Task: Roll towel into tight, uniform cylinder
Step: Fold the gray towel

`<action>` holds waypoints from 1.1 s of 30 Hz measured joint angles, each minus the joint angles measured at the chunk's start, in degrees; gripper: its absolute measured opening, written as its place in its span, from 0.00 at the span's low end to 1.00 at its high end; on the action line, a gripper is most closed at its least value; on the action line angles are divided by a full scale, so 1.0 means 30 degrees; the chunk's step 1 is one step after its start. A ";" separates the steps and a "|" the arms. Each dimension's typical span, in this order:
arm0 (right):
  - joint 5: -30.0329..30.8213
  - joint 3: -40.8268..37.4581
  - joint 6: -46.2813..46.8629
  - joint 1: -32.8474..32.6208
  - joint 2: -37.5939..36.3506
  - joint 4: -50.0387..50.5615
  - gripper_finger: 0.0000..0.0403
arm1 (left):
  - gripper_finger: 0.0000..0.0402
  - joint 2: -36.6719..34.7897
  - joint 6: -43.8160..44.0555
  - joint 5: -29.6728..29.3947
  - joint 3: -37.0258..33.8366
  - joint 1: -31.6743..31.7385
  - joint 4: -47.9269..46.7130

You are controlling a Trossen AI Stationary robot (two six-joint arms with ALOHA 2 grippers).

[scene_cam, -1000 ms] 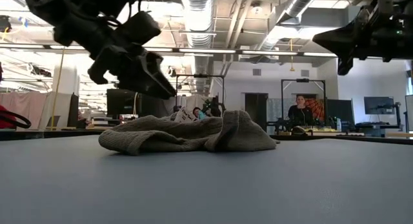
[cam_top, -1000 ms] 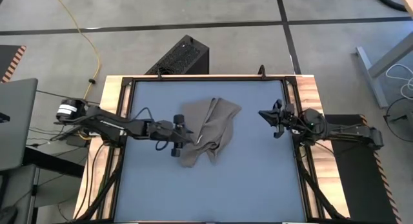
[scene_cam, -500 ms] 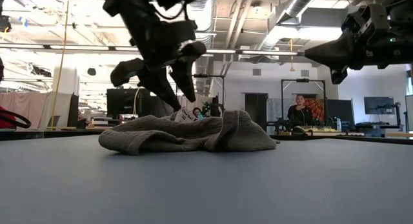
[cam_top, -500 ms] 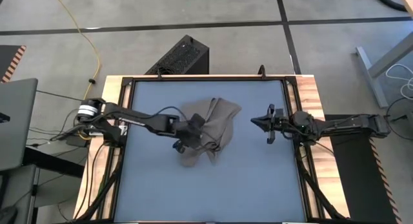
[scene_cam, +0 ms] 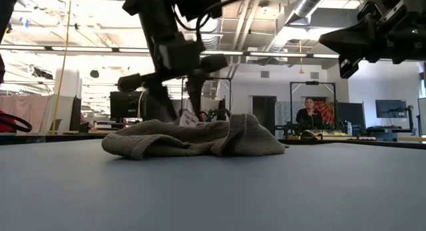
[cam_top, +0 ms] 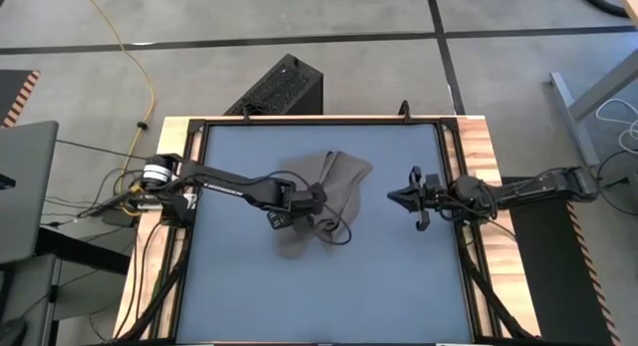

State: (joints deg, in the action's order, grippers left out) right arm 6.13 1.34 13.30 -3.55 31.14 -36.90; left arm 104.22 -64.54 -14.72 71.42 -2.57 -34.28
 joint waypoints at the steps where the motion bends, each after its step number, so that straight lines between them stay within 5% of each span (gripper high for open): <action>1: 0.0006 0.0009 -0.0098 -0.0019 -0.0002 0.0026 0.09 | 0.42 0.0175 0.0015 0.0097 0.0000 0.0000 0.0198; 8: 0.0439 0.0036 -0.0597 0.0221 0.0013 0.0234 0.09 | 0.38 0.0977 0.0270 0.0169 -0.0022 0.0000 0.0044; 17: 0.0502 0.0044 -0.0612 0.0260 0.0008 0.0359 0.09 | 0.02 0.0541 0.1921 -0.0491 0.0588 0.0262 -0.0442; 27: 0.0495 0.0044 -0.0592 0.0260 0.0013 0.0577 0.09 | 0.00 -0.2667 0.4433 0.3960 0.2841 0.1604 -0.2049; 33: 0.0495 0.0044 -0.0590 0.0260 0.0013 0.0763 0.09 | 0.00 -0.6919 0.6381 0.9109 0.2695 0.3459 -0.1555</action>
State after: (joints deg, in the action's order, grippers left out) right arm 7.62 1.48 11.53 -2.76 31.18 -34.61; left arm 83.46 -45.39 12.60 79.50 7.81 -38.95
